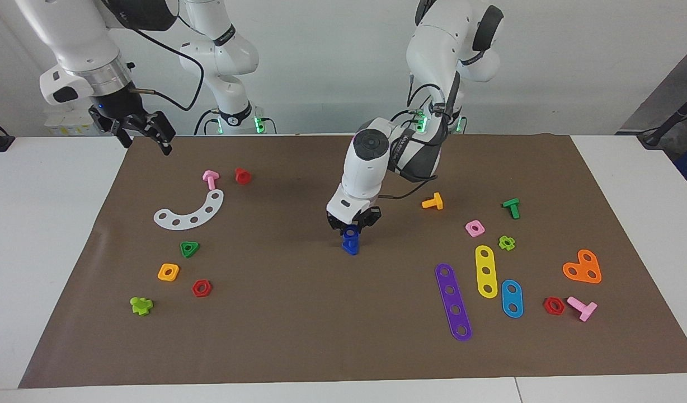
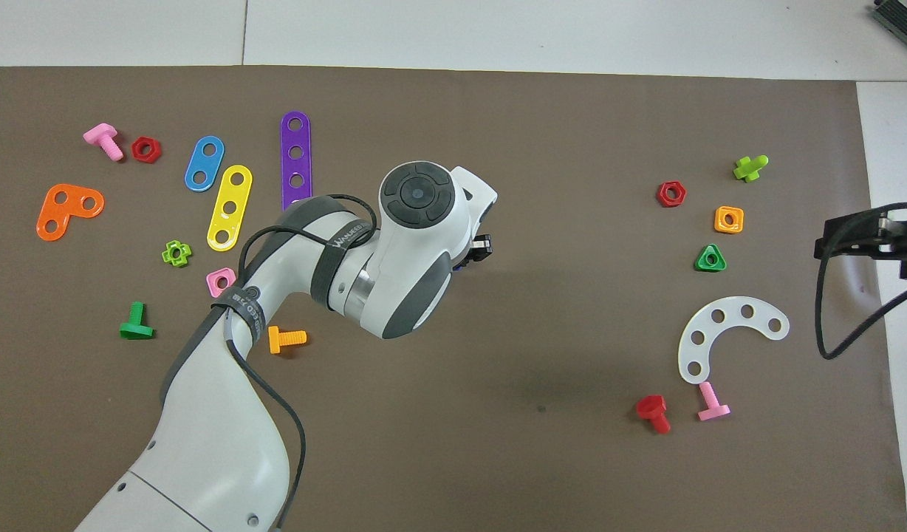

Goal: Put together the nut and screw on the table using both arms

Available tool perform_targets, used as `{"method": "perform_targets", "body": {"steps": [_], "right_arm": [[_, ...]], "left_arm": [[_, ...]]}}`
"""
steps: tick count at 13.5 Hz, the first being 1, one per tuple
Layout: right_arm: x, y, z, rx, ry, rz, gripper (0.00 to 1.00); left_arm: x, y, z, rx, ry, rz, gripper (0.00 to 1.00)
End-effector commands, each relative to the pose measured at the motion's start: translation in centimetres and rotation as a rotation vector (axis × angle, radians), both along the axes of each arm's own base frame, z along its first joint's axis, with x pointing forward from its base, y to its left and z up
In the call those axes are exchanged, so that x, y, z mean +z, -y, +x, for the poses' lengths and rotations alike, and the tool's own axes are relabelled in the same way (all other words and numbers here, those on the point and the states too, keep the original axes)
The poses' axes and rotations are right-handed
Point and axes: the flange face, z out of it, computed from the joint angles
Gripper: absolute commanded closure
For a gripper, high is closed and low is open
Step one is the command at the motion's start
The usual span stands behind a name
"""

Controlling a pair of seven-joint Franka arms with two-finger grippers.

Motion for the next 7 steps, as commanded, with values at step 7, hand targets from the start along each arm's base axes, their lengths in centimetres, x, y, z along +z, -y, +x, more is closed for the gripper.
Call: {"method": "perform_targets", "body": {"steps": [7], "right_arm": [[0.25, 0.00, -0.60, 0.023, -0.003, 0.021, 0.00]], "left_arm": [[-1.11, 0.30, 0.25, 0.008, 0.006, 0.020, 0.96]]}}
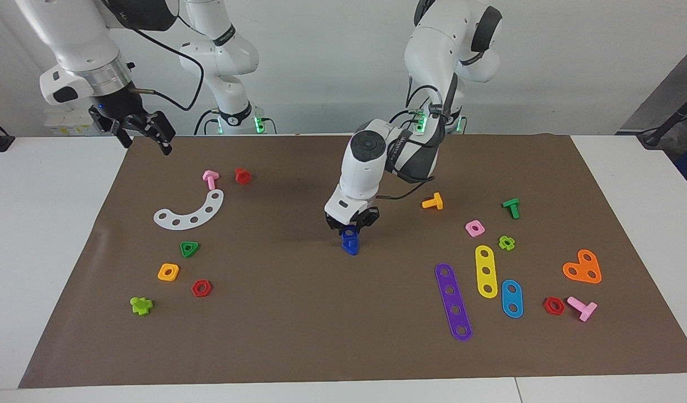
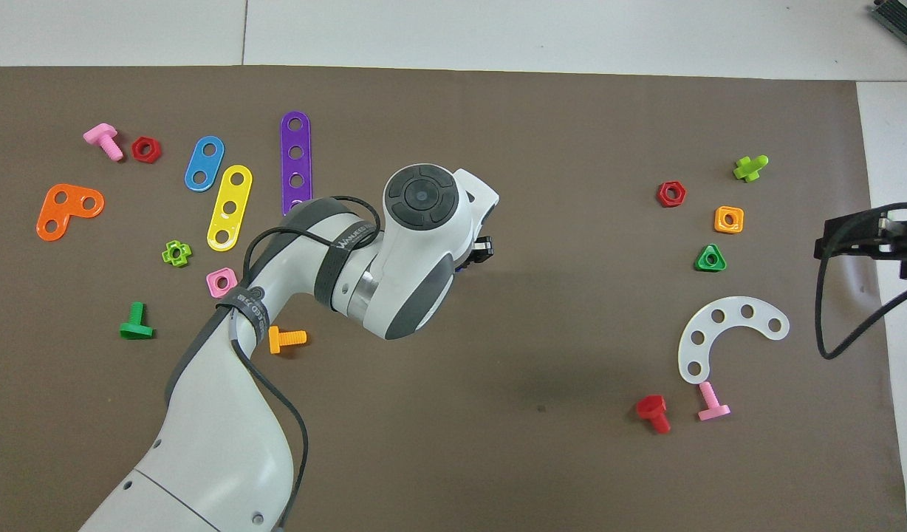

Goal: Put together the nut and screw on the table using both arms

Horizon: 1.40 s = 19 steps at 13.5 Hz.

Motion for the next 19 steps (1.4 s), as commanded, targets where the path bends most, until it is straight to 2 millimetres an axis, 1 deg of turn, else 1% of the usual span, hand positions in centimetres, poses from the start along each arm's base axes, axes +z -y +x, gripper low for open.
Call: {"method": "perform_targets", "body": {"steps": [1, 4, 9, 13, 14, 15, 16, 19], "right_arm": [[0.3, 0.0, -0.6, 0.023, -0.002, 0.021, 0.00], [0.2, 0.0, -0.6, 0.023, -0.003, 0.021, 0.00], [0.2, 0.0, -0.6, 0.023, -0.003, 0.021, 0.00], [0.2, 0.0, -0.6, 0.023, -0.003, 0.021, 0.00], [0.3, 0.0, -0.6, 0.023, -0.002, 0.021, 0.00], [0.2, 0.0, -0.6, 0.023, -0.003, 0.021, 0.00], [0.3, 0.0, -0.6, 0.023, -0.002, 0.021, 0.00], [0.3, 0.0, -0.6, 0.023, -0.002, 0.021, 0.00]], "left_arm": [[-1.6, 0.3, 0.3, 0.003, 0.006, 0.027, 0.96], [-3.0, 0.3, 0.4, 0.003, -0.004, 0.039, 0.97], [-3.0, -0.1, 0.7, 0.002, 0.000, 0.057, 0.97], [-2.4, 0.0, 0.9, 0.021, -0.016, 0.068, 0.96], [-1.8, 0.2, 1.2, 0.029, -0.012, 0.064, 0.96], [-1.8, 0.4, 1.4, 0.034, -0.018, 0.067, 0.96], [-1.3, 0.6, 1.7, 0.042, -0.019, 0.067, 0.96], [-0.5, 0.8, 1.9, 0.046, -0.026, 0.070, 0.96]]}}
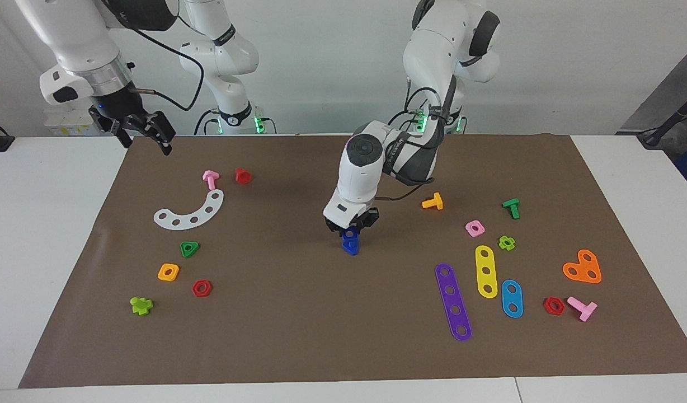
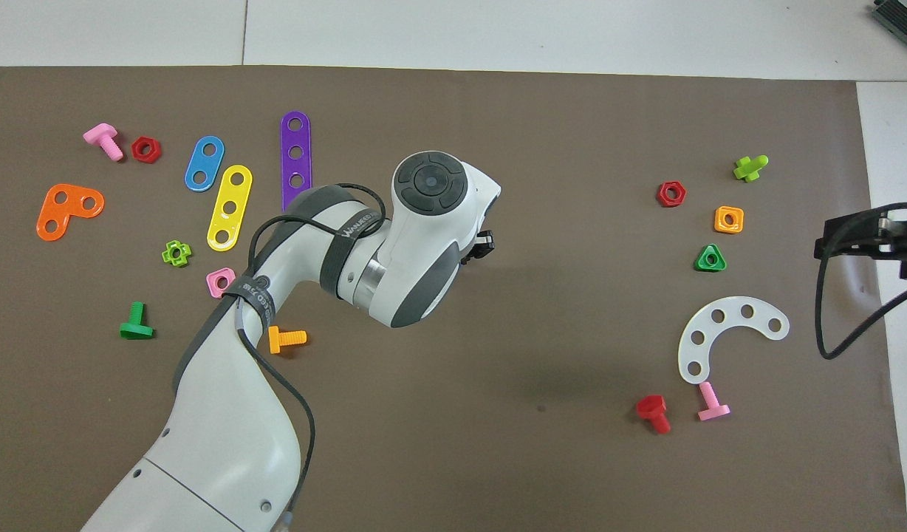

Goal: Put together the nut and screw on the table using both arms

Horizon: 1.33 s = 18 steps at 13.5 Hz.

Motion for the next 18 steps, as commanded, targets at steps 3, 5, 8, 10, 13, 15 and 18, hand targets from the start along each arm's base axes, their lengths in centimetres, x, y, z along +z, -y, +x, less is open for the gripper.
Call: {"method": "perform_targets", "body": {"steps": [3, 5, 8, 10, 13, 15, 18], "right_arm": [[0.2, 0.0, -0.6, 0.023, -0.003, 0.021, 0.00], [0.2, 0.0, -0.6, 0.023, -0.003, 0.021, 0.00], [0.2, 0.0, -0.6, 0.023, -0.003, 0.021, 0.00], [0.3, 0.0, -0.6, 0.023, -0.002, 0.021, 0.00], [0.3, 0.0, -0.6, 0.023, -0.002, 0.021, 0.00], [0.2, 0.0, -0.6, 0.023, -0.003, 0.021, 0.00], [0.2, 0.0, -0.6, 0.023, -0.003, 0.021, 0.00]], "left_arm": [[-0.4, 0.5, 1.0, 0.018, -0.007, 0.042, 0.96], [-0.4, 0.1, 1.3, 0.027, -0.006, 0.041, 0.96], [0.3, 0.0, 2.0, 0.035, 0.002, 0.034, 0.96], [0.9, 0.1, 2.4, 0.040, -0.010, 0.040, 0.96], [0.8, 0.1, 2.3, 0.045, -0.013, 0.043, 0.97], [0.6, 0.1, 2.3, 0.042, -0.009, 0.044, 0.98], [0.1, -0.4, 2.6, 0.047, 0.009, 0.037, 0.98]]}}
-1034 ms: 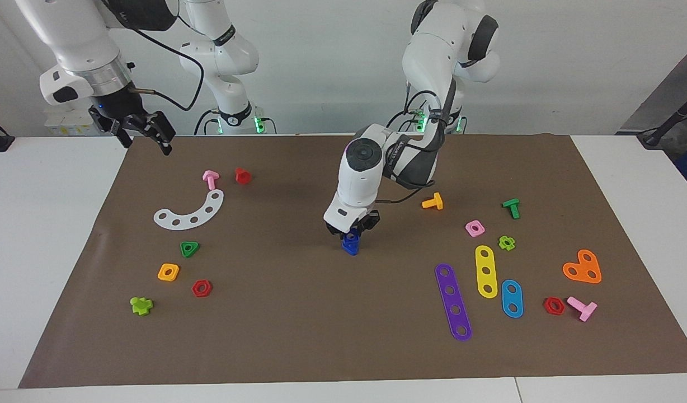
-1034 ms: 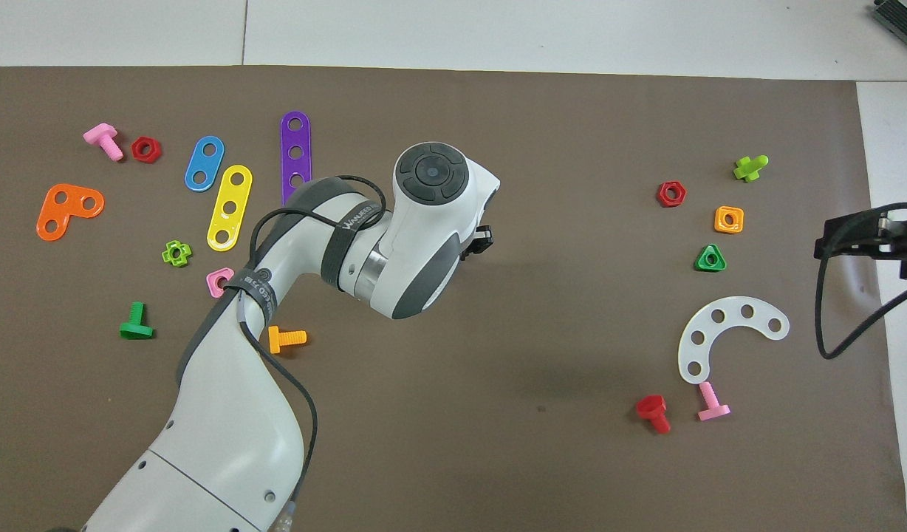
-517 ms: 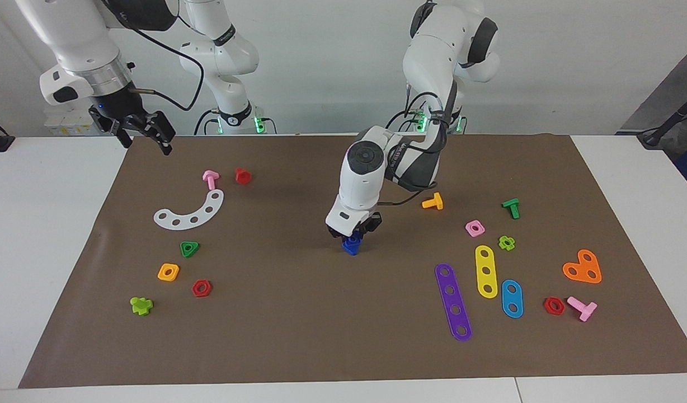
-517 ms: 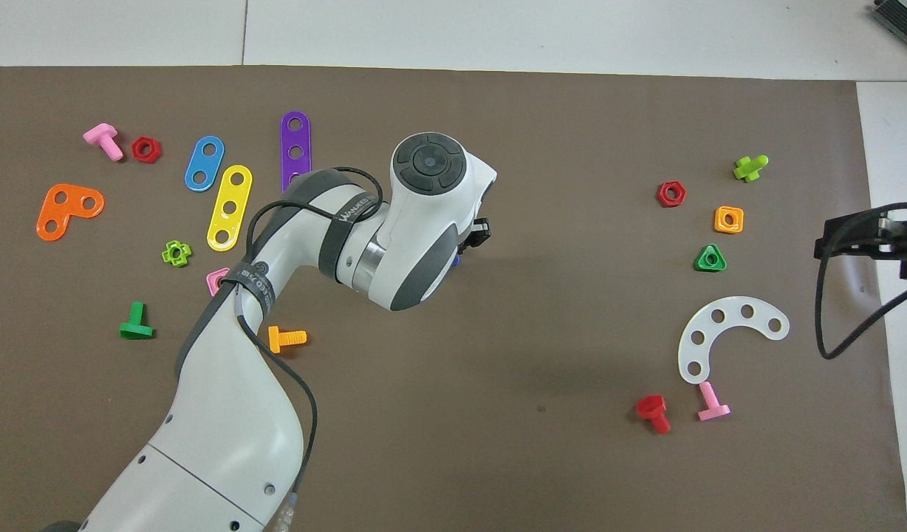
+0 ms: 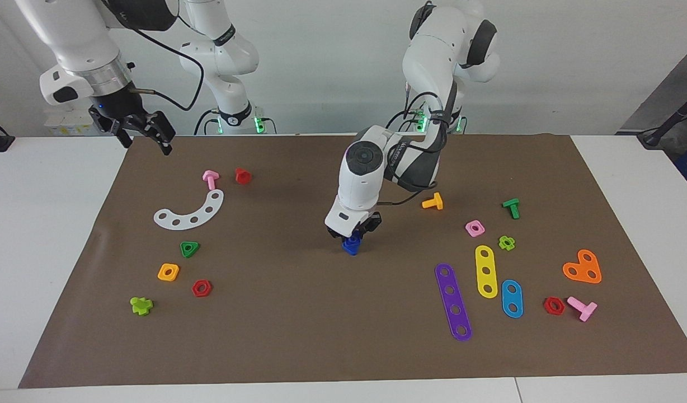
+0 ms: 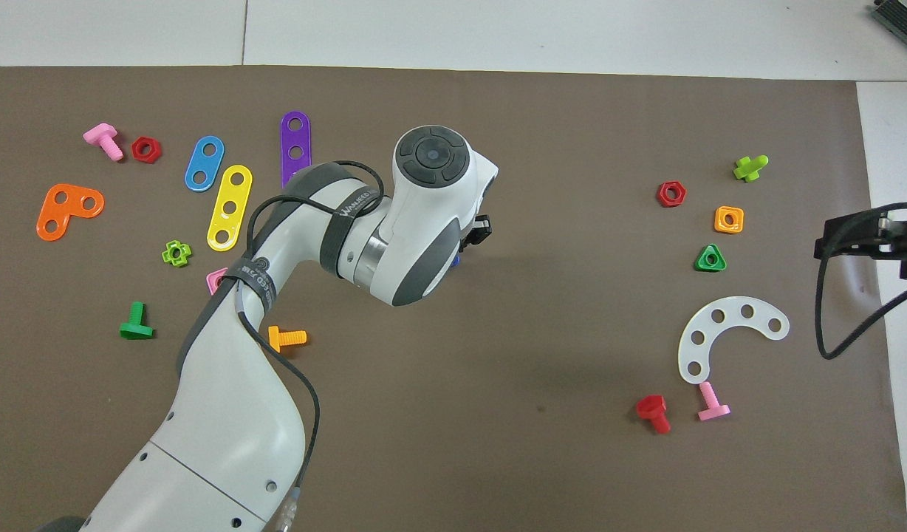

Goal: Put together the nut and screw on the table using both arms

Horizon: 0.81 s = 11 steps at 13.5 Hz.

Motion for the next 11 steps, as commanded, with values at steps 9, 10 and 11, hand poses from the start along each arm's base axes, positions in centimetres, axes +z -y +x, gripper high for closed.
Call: {"method": "perform_targets", "body": {"steps": [9, 10, 11], "right_arm": [[0.2, 0.0, -0.6, 0.023, -0.003, 0.021, 0.00], [0.2, 0.0, -0.6, 0.023, -0.003, 0.021, 0.00], [0.2, 0.0, -0.6, 0.023, -0.003, 0.021, 0.00]], "left_arm": [[-3.8, -1.4, -0.6, 0.017, 0.040, 0.013, 0.98], [-3.7, -1.4, -0.6, 0.015, 0.037, 0.015, 0.98], [-3.6, -1.3, -0.6, 0.016, 0.040, 0.015, 0.98]]}}
